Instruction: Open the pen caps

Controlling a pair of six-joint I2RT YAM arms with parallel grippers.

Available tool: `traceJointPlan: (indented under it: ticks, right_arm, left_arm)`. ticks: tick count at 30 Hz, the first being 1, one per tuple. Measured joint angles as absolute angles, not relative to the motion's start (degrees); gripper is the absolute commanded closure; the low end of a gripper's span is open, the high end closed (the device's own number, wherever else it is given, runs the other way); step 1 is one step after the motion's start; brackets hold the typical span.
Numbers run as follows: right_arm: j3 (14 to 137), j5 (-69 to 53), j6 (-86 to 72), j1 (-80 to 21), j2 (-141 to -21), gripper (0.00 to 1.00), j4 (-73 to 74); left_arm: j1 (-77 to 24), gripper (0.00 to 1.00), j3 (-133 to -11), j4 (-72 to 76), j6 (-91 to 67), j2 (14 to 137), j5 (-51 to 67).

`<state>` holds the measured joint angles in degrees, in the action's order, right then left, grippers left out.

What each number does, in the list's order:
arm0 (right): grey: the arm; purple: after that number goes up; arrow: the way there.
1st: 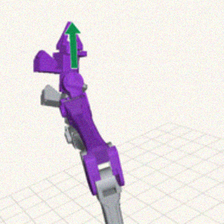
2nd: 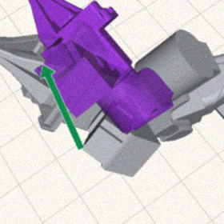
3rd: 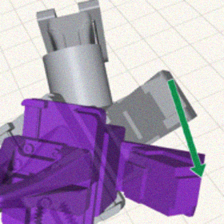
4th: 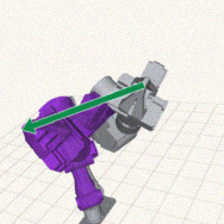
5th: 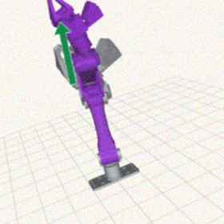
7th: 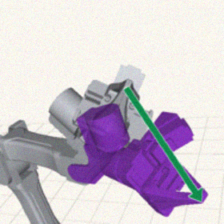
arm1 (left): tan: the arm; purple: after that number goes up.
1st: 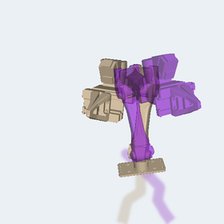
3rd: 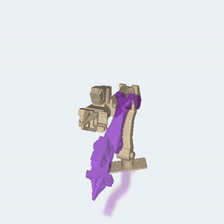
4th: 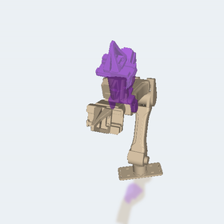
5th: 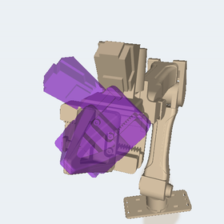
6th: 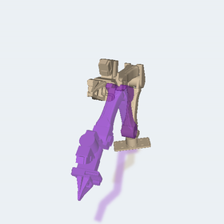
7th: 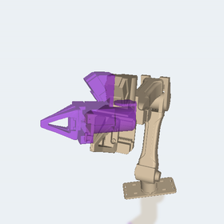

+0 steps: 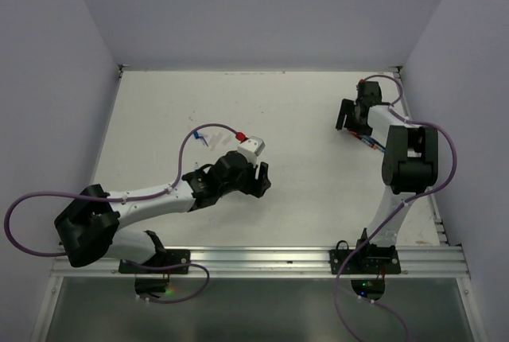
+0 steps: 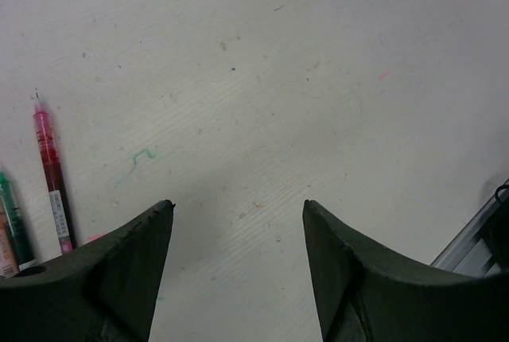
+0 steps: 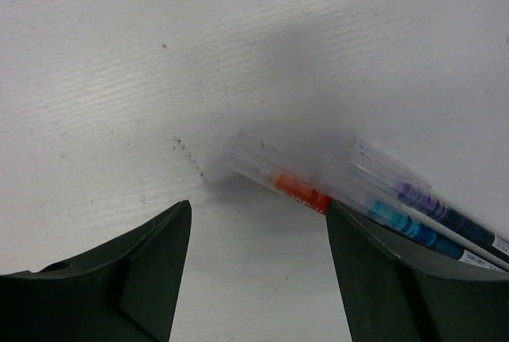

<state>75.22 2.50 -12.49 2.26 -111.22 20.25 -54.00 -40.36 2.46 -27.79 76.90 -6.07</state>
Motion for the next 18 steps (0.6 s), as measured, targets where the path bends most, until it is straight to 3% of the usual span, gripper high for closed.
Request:
traceJointPlan:
  ticks: [18]
  right_arm:
    - [75.4,2.8,-11.7,2.3,-113.6,0.29,17.8]
  left_arm:
    - [-53.6,0.31,-39.5,3.0,-27.8,76.9,-5.0]
